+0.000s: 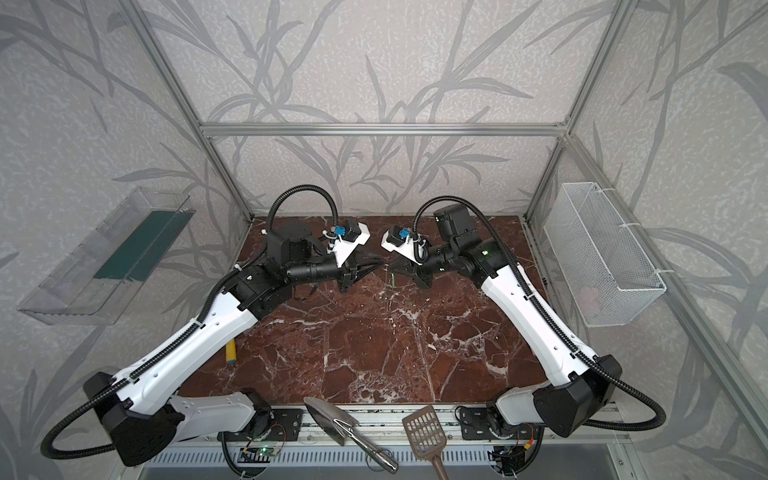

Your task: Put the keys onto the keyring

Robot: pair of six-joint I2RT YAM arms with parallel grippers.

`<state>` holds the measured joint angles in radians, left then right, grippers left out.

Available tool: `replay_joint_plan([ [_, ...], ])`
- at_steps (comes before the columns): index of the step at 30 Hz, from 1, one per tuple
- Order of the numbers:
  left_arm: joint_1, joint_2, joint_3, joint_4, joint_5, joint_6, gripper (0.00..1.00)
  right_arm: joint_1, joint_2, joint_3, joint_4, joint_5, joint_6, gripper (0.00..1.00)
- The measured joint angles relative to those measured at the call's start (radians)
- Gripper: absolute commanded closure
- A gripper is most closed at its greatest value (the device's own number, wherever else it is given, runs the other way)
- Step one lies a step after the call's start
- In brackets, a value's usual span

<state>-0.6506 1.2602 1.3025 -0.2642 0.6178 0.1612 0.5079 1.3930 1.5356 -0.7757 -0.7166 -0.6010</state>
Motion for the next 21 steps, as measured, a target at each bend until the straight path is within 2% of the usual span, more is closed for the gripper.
replay_joint_plan([
  [14,-0.004,0.032,0.011,-0.032,0.012,0.004,0.79,0.001,0.000,0.000,0.002,-0.043,0.001,1.00],
  [21,-0.005,0.036,0.023,-0.053,0.011,0.006,0.84,0.001,0.000,0.000,0.010,-0.049,0.002,1.00],
])
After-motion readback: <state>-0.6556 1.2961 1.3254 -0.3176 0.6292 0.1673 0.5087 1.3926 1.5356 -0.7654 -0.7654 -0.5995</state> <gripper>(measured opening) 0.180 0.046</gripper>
